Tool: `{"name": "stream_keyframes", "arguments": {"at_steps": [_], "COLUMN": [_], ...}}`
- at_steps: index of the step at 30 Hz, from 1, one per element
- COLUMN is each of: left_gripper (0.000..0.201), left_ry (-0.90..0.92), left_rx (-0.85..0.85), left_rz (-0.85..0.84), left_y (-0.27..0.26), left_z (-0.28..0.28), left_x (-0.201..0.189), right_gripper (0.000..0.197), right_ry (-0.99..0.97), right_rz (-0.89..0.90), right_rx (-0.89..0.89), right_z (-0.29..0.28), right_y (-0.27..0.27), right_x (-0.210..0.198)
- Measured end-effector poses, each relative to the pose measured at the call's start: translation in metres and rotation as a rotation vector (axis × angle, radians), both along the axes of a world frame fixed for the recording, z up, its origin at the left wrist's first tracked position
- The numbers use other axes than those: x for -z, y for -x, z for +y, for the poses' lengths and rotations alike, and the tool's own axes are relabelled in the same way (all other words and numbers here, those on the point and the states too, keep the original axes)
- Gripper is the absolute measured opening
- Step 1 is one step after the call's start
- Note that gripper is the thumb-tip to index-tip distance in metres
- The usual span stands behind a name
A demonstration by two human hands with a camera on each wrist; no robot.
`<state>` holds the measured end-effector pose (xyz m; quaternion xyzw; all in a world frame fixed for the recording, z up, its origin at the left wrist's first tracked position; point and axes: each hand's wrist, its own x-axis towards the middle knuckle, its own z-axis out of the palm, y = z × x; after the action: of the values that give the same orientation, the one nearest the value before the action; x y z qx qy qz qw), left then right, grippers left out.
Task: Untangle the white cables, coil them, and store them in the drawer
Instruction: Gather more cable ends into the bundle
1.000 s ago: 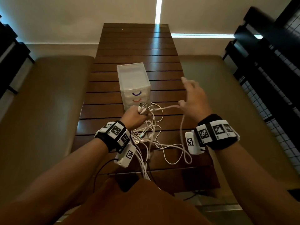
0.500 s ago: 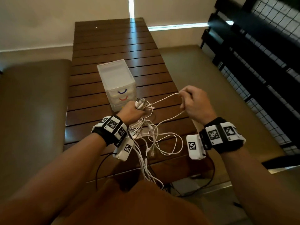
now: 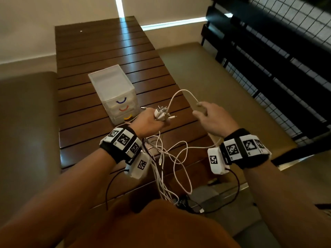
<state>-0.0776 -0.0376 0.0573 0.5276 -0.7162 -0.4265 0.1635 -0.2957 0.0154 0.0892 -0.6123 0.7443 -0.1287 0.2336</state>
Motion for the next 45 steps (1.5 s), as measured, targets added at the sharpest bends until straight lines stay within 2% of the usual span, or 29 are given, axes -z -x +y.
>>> {"name": "stream_keyframes", "arguments": {"at_steps": [1, 3, 5, 7, 10, 12, 14, 16, 18, 21, 23, 25, 27, 30, 32, 36, 41, 45], "left_gripper": [0.030, 0.028, 0.031, 0.030, 0.015, 0.016, 0.017, 0.022, 0.022, 0.016, 0.016, 0.018, 0.019, 0.019, 0.019, 0.019, 0.021, 0.022], "left_ry": [0.004, -0.004, 0.001, 0.017, -0.048, -0.070, -0.088, -0.158, -0.253, -0.316, -0.290, -0.265, -0.260, -0.258, -0.276, -0.277, -0.303, -0.318], "left_rx": [0.017, 0.047, 0.084, 0.131, 0.168, 0.210, 0.266, 0.271, 0.301, 0.416, 0.500, 0.537, 0.534, 0.518, 0.496, 0.429, 0.389, 0.414], "left_rz": [0.021, 0.063, 0.071, 0.061, 0.142, 0.154, 0.169, 0.206, 0.225, 0.217, 0.207, 0.207, 0.220, 0.255, 0.284, 0.339, 0.351, 0.346], "left_y": [0.005, 0.014, 0.024, 0.037, 0.061, 0.078, 0.097, 0.115, 0.130, 0.150, 0.160, 0.166, 0.169, 0.171, 0.172, 0.177, 0.180, 0.181], "left_z": [0.001, 0.005, 0.010, 0.015, 0.021, 0.026, 0.035, 0.043, 0.050, 0.062, 0.069, 0.071, 0.070, 0.065, 0.064, 0.060, 0.056, 0.056], "left_x": [-0.002, -0.002, -0.001, 0.002, -0.001, -0.006, -0.009, -0.008, -0.005, -0.005, -0.009, -0.012, -0.014, -0.017, -0.019, -0.025, -0.034, -0.043], "right_gripper": [0.032, 0.038, 0.038, 0.035, 0.038, 0.045, 0.053, 0.052, 0.045, 0.055, 0.059, 0.054, 0.051, 0.049, 0.041, 0.024, 0.015, 0.011], "right_ry": [0.041, 0.106, 0.079, -0.013, -0.198, -0.416, -0.563, -0.524, -0.347, -0.111, -0.135, -0.274, -0.361, -0.396, -0.335, -0.185, -0.258, -0.211], "right_rz": [-0.040, -0.083, -0.100, -0.127, -0.125, -0.141, -0.204, -0.265, -0.328, -0.483, -0.445, -0.351, -0.368, -0.555, -0.603, -0.595, -0.544, -0.469], "right_rx": [0.036, 0.169, 0.312, 0.455, 0.637, 0.677, 0.710, 0.712, 0.685, 0.532, 0.333, 0.156, 0.108, 0.152, 0.168, 0.180, 0.181, 0.428], "right_z": [0.007, 0.024, 0.047, 0.077, 0.131, 0.162, 0.181, 0.187, 0.185, 0.173, 0.160, 0.151, 0.151, 0.158, 0.159, 0.164, 0.174, 0.188], "right_y": [0.005, 0.024, 0.052, 0.083, 0.118, 0.122, 0.117, 0.110, 0.103, 0.078, 0.067, 0.065, 0.070, 0.075, 0.072, 0.073, 0.080, 0.100], "right_x": [0.003, 0.014, 0.035, 0.071, 0.129, 0.160, 0.171, 0.164, 0.152, 0.124, 0.118, 0.115, 0.115, 0.117, 0.116, 0.116, 0.129, 0.162]}}
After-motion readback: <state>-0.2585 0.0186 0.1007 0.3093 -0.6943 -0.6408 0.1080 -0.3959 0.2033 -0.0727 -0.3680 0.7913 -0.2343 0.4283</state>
